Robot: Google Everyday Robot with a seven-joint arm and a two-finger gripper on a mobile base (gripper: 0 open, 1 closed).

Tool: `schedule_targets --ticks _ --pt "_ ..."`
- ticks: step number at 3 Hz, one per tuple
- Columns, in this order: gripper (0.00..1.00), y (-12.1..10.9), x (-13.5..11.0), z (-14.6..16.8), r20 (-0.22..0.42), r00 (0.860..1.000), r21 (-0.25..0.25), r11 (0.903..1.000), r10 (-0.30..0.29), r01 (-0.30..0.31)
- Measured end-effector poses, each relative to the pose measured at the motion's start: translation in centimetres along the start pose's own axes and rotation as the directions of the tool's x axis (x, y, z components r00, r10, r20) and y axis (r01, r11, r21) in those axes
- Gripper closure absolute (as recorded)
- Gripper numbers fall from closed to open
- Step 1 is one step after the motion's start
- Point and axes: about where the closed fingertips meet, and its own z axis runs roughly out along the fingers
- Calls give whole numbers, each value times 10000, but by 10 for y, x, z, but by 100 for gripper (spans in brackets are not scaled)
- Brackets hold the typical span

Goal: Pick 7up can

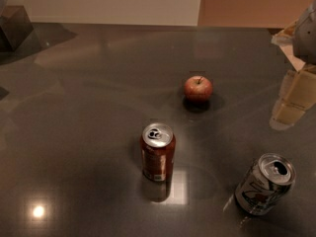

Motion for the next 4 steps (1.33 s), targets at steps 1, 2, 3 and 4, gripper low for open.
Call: schedule_targets --ticks 1,2,3,4 --pt "0 0 0 0 1 10000 2 10000 0 0" --pt "0 7 2 -4 184 9998 -140 9998 -127 129" --pt "0 22 8 -9 741 9968 -540 9980 -285 325" --pt "0 53 13 -9 1355 9888 -1184 9899 -617 780"
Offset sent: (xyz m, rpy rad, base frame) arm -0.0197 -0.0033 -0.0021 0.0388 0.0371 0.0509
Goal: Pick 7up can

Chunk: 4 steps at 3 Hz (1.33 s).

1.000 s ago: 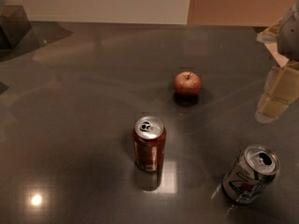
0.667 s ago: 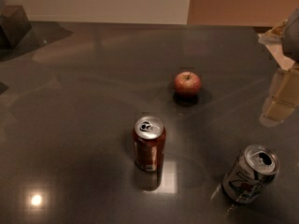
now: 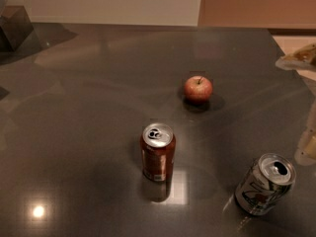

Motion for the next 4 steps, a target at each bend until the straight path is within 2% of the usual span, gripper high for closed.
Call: schedule_targets --ticks 1,2,4 --pt "0 30 6 11 296 9987 -663 9969 -414 433" --pt "0 55 11 27 517 9950 -1189 9887 -860 917" --pt "0 86 13 55 1098 9838 -1833 9699 -1418 1602"
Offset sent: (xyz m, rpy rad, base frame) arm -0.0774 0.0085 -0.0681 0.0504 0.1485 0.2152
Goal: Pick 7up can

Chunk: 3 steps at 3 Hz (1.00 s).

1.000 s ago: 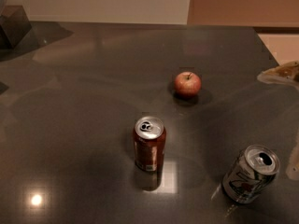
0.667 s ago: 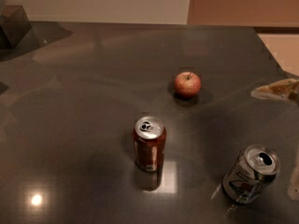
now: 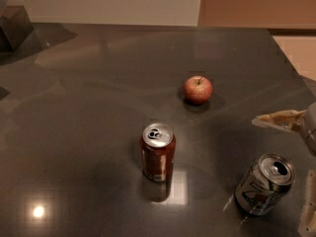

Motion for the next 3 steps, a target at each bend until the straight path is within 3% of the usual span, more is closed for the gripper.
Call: schedule_targets --ticks 1,3 --pt "0 6 2 9 172 9997 -169 9997 -154 157" --pt "41 9 4 15 451 9988 -311 9993 -174 188"
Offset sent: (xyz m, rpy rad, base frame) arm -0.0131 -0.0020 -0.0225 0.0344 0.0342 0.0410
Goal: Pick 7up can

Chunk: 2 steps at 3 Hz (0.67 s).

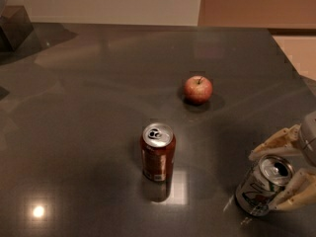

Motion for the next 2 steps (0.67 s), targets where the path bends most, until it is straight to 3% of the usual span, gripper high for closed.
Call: schedule_targets --ticks 2 --pt "87 -3 -12 -13 337 9992 -29 9998 191 -190"
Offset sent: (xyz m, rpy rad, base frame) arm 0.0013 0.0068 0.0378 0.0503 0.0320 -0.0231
